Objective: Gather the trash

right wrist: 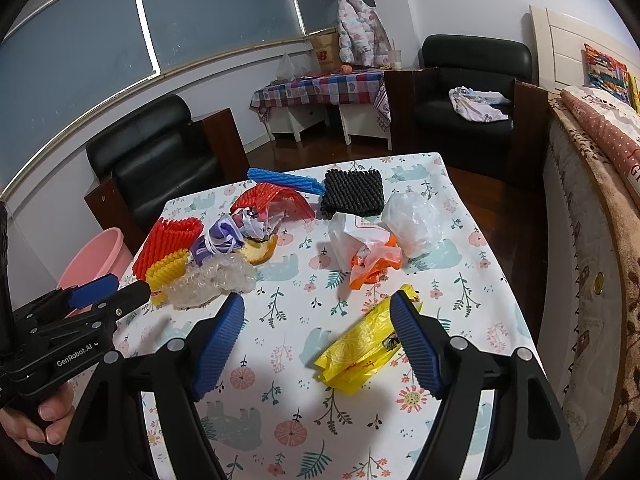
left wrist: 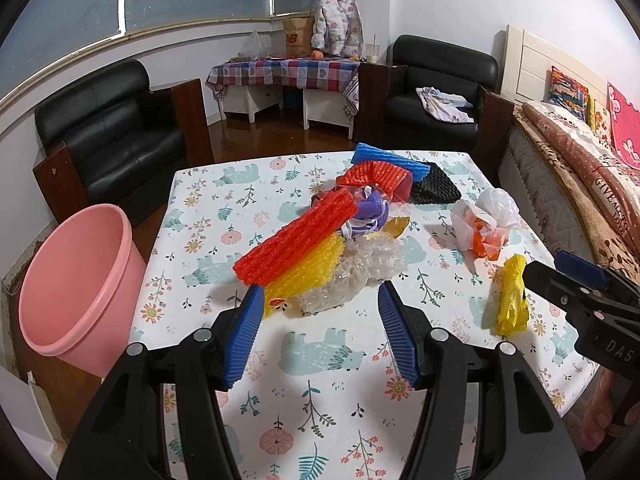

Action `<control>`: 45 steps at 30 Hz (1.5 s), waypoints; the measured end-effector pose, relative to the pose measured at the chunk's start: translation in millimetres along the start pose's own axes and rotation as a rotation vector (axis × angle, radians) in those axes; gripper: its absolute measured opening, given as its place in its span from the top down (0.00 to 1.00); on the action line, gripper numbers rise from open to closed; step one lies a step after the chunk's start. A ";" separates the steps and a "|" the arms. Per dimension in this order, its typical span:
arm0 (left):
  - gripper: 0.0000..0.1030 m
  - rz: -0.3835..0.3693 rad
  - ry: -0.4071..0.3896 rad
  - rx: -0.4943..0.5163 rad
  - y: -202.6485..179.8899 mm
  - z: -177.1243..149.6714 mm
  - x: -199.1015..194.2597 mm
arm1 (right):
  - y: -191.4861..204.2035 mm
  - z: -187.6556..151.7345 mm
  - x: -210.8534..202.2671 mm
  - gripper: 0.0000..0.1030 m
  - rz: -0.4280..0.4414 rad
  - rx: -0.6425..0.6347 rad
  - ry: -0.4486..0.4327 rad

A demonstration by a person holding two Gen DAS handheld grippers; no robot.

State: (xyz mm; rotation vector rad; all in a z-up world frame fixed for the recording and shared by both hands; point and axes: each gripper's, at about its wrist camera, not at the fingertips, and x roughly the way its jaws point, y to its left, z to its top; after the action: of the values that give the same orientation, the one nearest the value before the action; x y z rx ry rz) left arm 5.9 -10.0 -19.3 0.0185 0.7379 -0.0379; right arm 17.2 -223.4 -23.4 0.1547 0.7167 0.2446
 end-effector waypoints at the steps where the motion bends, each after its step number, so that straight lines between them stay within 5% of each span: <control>1: 0.42 -0.001 0.001 0.000 0.2 -0.2 0.7 | 0.0 -0.1 0.3 0.28 0.000 0.001 0.002; 19: 0.42 -0.093 -0.076 0.076 21.6 7.7 -21.4 | -9.2 -0.2 4.9 0.28 -0.013 0.003 0.009; 27: 0.42 -0.114 -0.028 0.085 41.0 27.0 -2.5 | -16.6 4.6 8.4 0.31 -0.007 0.010 0.020; 32: 0.42 -0.184 -0.008 0.112 29.0 44.3 9.8 | -23.2 10.8 9.6 0.32 -0.003 0.032 0.017; 39: 0.43 -0.176 0.021 0.225 4.2 55.3 32.2 | -34.7 21.9 13.7 0.33 0.013 0.064 0.010; 45: 0.88 -0.202 0.090 0.165 16.4 55.9 50.6 | -36.7 36.9 25.1 0.35 0.060 0.083 0.011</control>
State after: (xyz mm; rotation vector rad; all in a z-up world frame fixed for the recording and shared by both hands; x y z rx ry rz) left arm 81.5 3.3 -11.9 0.1032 0.8235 -0.2922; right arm 66.1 -253.9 -19.9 0.2543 0.7344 0.2727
